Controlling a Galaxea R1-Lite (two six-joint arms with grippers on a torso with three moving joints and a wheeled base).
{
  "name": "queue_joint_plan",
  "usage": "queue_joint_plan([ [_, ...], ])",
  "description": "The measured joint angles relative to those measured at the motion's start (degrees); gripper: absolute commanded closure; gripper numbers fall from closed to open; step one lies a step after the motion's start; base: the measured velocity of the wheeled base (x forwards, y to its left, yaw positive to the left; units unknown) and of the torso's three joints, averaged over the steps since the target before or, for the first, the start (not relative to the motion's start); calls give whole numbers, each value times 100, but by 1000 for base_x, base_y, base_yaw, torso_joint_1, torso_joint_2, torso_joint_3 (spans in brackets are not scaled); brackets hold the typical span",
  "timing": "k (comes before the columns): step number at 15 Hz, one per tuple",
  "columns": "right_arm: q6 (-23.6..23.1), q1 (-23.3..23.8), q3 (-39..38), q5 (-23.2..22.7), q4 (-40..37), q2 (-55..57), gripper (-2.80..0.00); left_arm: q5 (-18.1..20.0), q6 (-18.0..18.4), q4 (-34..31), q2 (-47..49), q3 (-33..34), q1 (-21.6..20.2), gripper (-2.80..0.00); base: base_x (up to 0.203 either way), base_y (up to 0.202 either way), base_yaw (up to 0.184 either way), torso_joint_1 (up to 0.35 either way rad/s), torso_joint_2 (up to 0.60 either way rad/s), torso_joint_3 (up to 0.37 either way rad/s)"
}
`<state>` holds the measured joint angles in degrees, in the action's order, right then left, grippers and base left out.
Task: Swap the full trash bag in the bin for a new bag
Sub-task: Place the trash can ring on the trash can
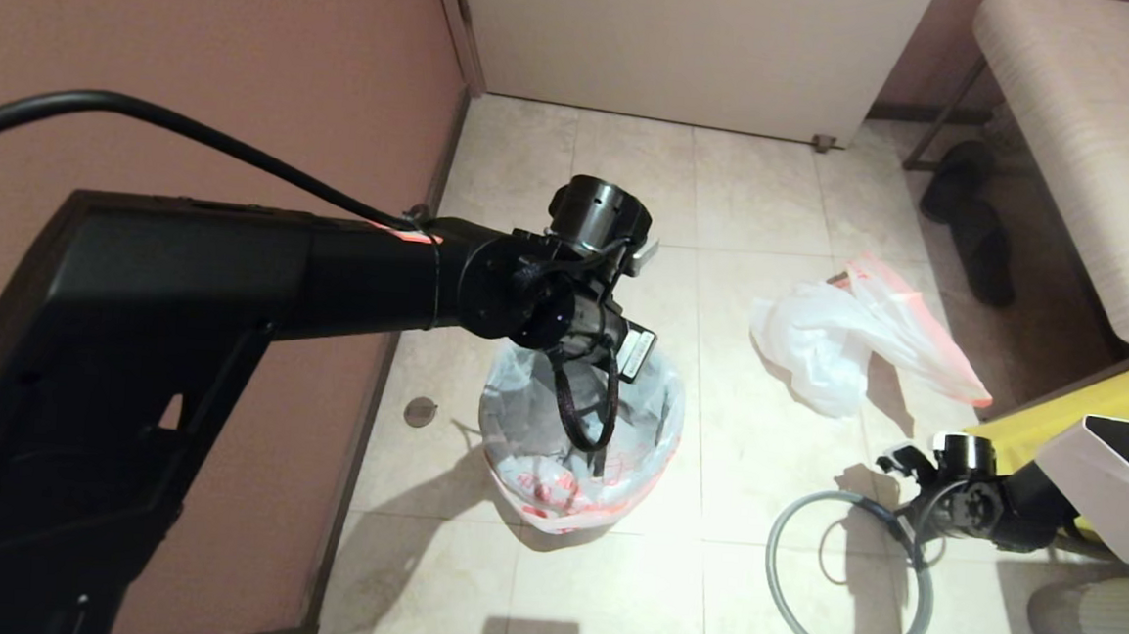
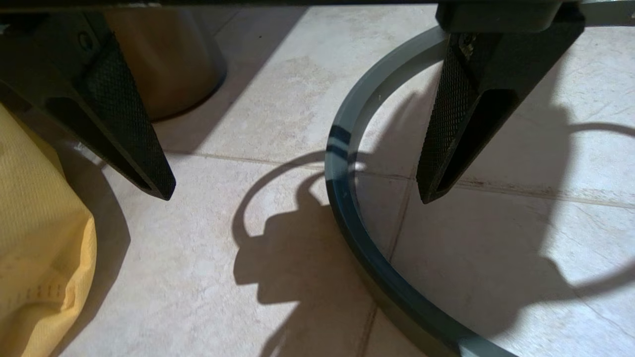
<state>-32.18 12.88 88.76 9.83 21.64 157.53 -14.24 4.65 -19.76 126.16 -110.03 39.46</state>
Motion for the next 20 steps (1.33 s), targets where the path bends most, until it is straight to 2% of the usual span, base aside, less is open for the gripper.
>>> queue_joint_plan([
  [5,-121,161,203,-13,-49,216,-280,-7,0,0,18,11,44,0,0,0,0,0,0,0],
  [11,-183,258,668,12,-509,634,-280,-95,-2,0,41,24,100,0,0,0,0,0,0,0],
  [12,-183,264,729,9,-518,686,-257,-100,-2,0,49,26,119,0,0,0,0,0,0,0],
  [13,-190,280,766,6,-535,730,0,-100,-2,2,49,26,124,0,0,0,0,0,0,0],
  [15,-183,302,859,12,-747,818,0,-105,-2,-3,50,26,117,0,0,0,0,0,0,0],
  [20,-193,285,936,22,-1947,857,0,-108,-2,2,74,6,139,0,0,0,0,0,0,0],
])
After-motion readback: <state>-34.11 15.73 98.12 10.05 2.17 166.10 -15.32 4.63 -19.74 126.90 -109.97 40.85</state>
